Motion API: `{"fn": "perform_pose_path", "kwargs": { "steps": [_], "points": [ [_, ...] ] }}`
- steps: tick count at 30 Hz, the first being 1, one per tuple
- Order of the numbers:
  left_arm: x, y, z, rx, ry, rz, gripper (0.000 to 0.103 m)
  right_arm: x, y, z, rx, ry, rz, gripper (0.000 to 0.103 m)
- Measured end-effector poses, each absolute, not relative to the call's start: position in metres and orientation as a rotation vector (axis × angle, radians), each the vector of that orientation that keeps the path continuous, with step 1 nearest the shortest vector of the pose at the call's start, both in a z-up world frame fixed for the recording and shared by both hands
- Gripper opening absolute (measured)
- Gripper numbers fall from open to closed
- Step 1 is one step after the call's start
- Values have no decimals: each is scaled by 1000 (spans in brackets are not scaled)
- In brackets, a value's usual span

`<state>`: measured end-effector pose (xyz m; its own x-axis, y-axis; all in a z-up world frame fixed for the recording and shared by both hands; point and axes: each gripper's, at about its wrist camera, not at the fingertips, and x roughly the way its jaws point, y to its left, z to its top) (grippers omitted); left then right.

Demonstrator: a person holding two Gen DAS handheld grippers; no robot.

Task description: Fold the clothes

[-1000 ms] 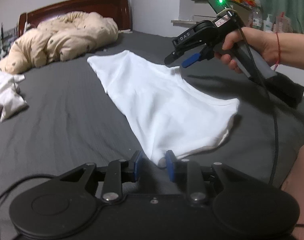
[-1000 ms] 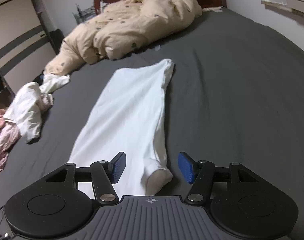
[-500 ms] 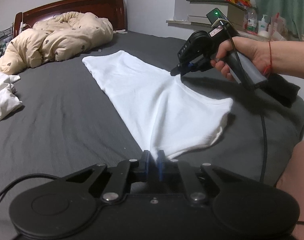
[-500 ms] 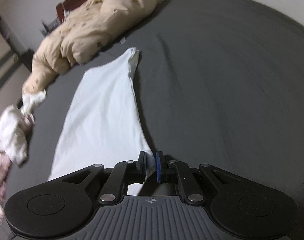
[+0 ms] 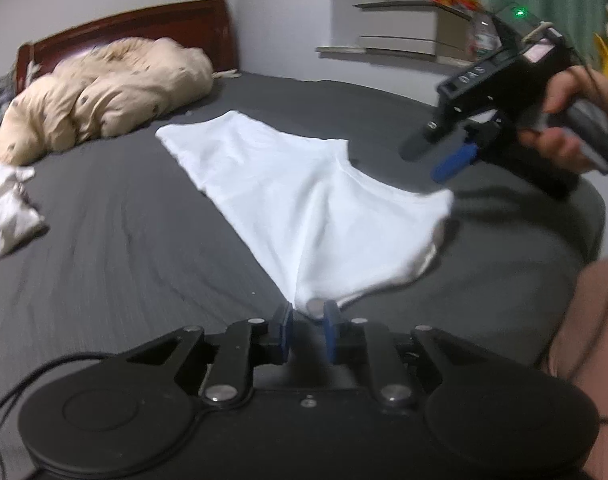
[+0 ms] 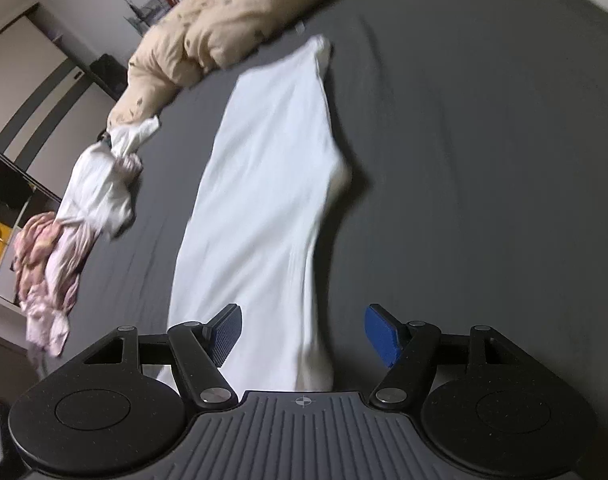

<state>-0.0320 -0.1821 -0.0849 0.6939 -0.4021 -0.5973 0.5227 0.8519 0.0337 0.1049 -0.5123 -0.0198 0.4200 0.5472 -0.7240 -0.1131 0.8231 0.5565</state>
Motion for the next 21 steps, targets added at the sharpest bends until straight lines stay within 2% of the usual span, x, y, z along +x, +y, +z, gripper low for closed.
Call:
{"fn": "perform_pose_path", "kwargs": {
  "steps": [7, 8, 9, 13, 16, 17, 19, 21],
  "points": [
    [-38, -193, -91, 341, 583, -539, 26, 65, -520, -39, 635, 1061, 335, 68],
    [-37, -194, -92, 349, 582, -534, 26, 63, -521, -41, 662, 1054, 326, 59],
    [-37, -195, -92, 353, 578, -530, 26, 61, -521, -41, 675, 1048, 328, 42],
    [-36, -202, -91, 355, 571, -511, 26, 59, -514, -44, 699, 1047, 326, 35],
    [-36, -205, -91, 364, 567, -498, 24, 60, -510, -46, 729, 1034, 319, 12],
    [-35, -205, -91, 366, 565, -498, 22, 60, -509, -46, 738, 1026, 313, 9],
    [-35, -204, -90, 368, 562, -495, 9, 61, -510, -47, 755, 1016, 304, 8],
    [-36, -202, -87, 367, 555, -492, 6, 61, -510, -45, 763, 1002, 297, 8]
  ]
}}
